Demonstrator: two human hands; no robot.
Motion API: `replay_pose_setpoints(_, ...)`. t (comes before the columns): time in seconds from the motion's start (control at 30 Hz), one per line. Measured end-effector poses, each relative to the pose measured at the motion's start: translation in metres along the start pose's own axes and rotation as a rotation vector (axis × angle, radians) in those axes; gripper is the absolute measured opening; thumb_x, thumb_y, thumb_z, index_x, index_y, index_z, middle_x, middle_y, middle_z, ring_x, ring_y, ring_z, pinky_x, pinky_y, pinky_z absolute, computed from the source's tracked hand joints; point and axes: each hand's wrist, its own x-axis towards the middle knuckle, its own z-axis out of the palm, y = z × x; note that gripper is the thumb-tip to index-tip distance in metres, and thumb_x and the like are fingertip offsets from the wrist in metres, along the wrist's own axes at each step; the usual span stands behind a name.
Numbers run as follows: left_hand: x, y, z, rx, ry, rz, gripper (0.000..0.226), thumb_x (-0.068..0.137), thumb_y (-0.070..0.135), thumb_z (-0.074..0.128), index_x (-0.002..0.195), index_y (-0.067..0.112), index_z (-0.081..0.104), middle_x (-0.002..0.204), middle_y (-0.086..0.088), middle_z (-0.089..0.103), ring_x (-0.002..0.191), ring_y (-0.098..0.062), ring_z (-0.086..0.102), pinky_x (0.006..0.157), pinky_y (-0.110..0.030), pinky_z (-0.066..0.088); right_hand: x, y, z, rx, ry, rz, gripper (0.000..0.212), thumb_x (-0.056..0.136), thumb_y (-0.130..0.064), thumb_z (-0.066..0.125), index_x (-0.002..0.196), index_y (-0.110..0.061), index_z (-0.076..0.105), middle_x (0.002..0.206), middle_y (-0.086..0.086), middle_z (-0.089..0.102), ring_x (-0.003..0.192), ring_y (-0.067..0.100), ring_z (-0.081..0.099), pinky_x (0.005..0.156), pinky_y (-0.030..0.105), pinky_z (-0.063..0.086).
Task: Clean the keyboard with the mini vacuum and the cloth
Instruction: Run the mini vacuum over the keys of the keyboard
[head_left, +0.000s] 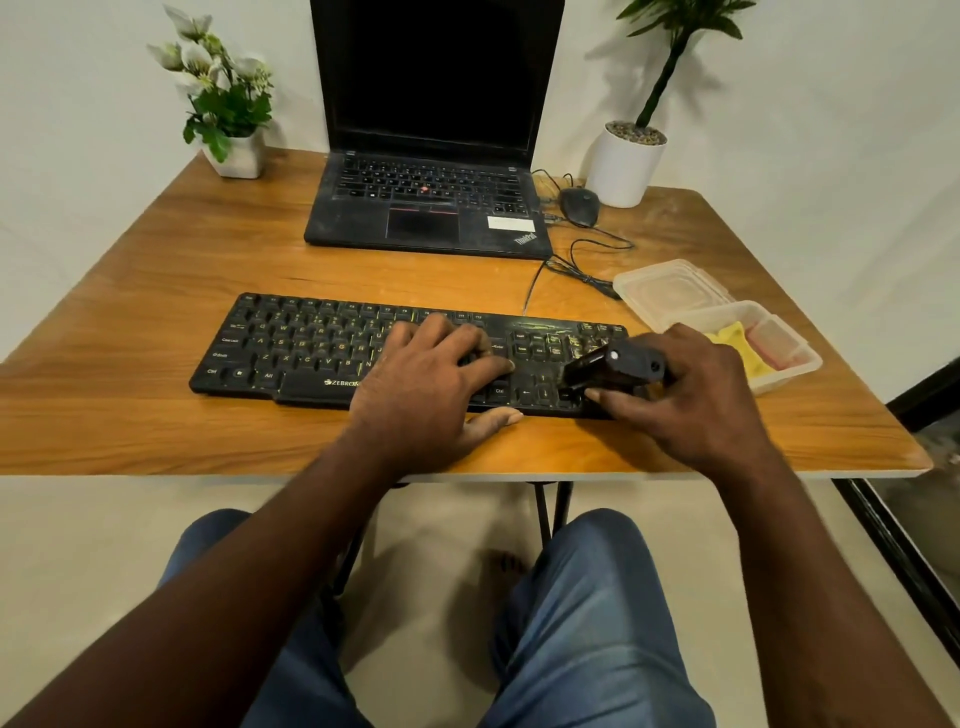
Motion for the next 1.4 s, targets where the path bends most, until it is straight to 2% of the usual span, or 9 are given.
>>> replay_pose_setpoints(0.2, -0.001, -0.001, 0.004, -0.023, 0.038, 0.003, 0.065, 0.090, 0.075, 0.040, 0.136, 0.032, 0.059, 0.131, 0.002, 0.057, 0.117, -0.022, 0.044, 0.095, -0.045, 0.040, -0.002, -0.040, 0.039, 0.092, 0.044, -0.211, 0.047, 0.069, -0.021, 0.091, 0.114, -0.015, 0.077, 0.096, -0.005, 0.068, 0.086, 0.019, 0.062, 0.066, 0.035, 0.055)
replay_pose_setpoints(0.47, 0.000, -0.001, 0.004, -0.009, 0.048, -0.011, 0.068, 0.093, 0.078, 0.034, 0.139, 0.035, 0.059, 0.132, 0.001, 0.058, 0.117, -0.023, 0.046, 0.094, -0.045, 0.041, -0.003, 0.005, -0.001, -0.036, 0.035, 0.008, 0.046, 0.073, -0.047, 0.084, 0.112, -0.024, 0.077, 0.094, 0.000, 0.065, 0.084, 0.011, 0.057, 0.068, 0.009, 0.039)
replay_pose_setpoints(0.6, 0.000, -0.001, 0.005, -0.010, 0.048, -0.004, 0.068, 0.092, 0.078, 0.034, 0.139, 0.035, 0.059, 0.132, 0.003, 0.057, 0.118, -0.022, 0.046, 0.094, -0.045, 0.040, 0.008, -0.016, 0.001, 0.136, 0.035, 0.095, 0.032, 0.078, -0.045, 0.084, 0.104, -0.031, 0.073, 0.091, -0.008, 0.069, 0.084, 0.008, 0.065, 0.068, 0.025, 0.052)
replay_pose_setpoints(0.7, 0.000, -0.002, 0.005, -0.014, 0.055, -0.006, 0.069, 0.092, 0.077, 0.036, 0.140, 0.034, 0.058, 0.132, 0.003, 0.057, 0.119, -0.021, 0.045, 0.094, -0.044, 0.039, 0.027, -0.033, 0.007, 0.186, -0.069, 0.082, 0.033, 0.079, -0.036, 0.087, 0.107, -0.037, 0.070, 0.091, -0.022, 0.068, 0.085, -0.003, 0.066, 0.067, 0.016, 0.050)
replay_pose_setpoints(0.8, -0.001, -0.001, 0.005, -0.012, 0.068, -0.010, 0.071, 0.092, 0.077, 0.036, 0.141, 0.031, 0.057, 0.132, 0.004, 0.058, 0.118, -0.021, 0.045, 0.092, -0.044, 0.039, 0.046, -0.038, 0.008, 0.124, -0.231, 0.102, 0.041, 0.077, -0.036, 0.089, 0.115, -0.030, 0.074, 0.094, -0.018, 0.071, 0.088, 0.004, 0.069, 0.072, 0.021, 0.055)
replay_pose_setpoints(0.9, -0.001, -0.001, 0.006, -0.002, 0.069, -0.010, 0.071, 0.093, 0.078, 0.035, 0.141, 0.031, 0.057, 0.131, 0.004, 0.058, 0.117, -0.021, 0.045, 0.093, -0.044, 0.039, 0.065, -0.035, 0.003, -0.139, -0.176, 0.147, 0.048, 0.077, -0.047, 0.087, 0.119, -0.027, 0.074, 0.095, -0.005, 0.075, 0.085, 0.015, 0.068, 0.072, 0.035, 0.056)
replay_pose_setpoints(1.07, 0.000, -0.002, 0.008, 0.004, 0.080, -0.010, 0.070, 0.092, 0.078, 0.037, 0.140, 0.031, 0.058, 0.131, 0.003, 0.058, 0.116, -0.021, 0.045, 0.093, -0.044, 0.039, 0.060, -0.044, 0.006, 0.110, -0.325, 0.130, 0.035, 0.076, -0.038, 0.090, 0.107, -0.031, 0.073, 0.086, -0.016, 0.072, 0.077, -0.004, 0.068, 0.061, 0.012, 0.049)
replay_pose_setpoints(1.23, 0.000, -0.002, 0.007, 0.006, 0.090, -0.004, 0.069, 0.092, 0.077, 0.038, 0.138, 0.030, 0.058, 0.130, 0.003, 0.058, 0.115, -0.022, 0.046, 0.092, -0.044, 0.040, 0.069, -0.041, 0.005, -0.211, -0.166, 0.170, 0.050, 0.078, -0.052, 0.084, 0.120, -0.026, 0.073, 0.090, -0.006, 0.073, 0.084, 0.016, 0.067, 0.068, 0.033, 0.053)
replay_pose_setpoints(1.4, 0.000, -0.003, 0.007, 0.013, 0.080, -0.005, 0.069, 0.093, 0.077, 0.037, 0.140, 0.032, 0.058, 0.130, 0.002, 0.057, 0.115, -0.023, 0.046, 0.092, -0.045, 0.040, 0.060, -0.049, 0.001, 0.018, -0.300, 0.132, 0.043, 0.076, -0.040, 0.089, 0.116, -0.030, 0.073, 0.098, -0.007, 0.077, 0.089, 0.010, 0.070, 0.075, 0.031, 0.059)
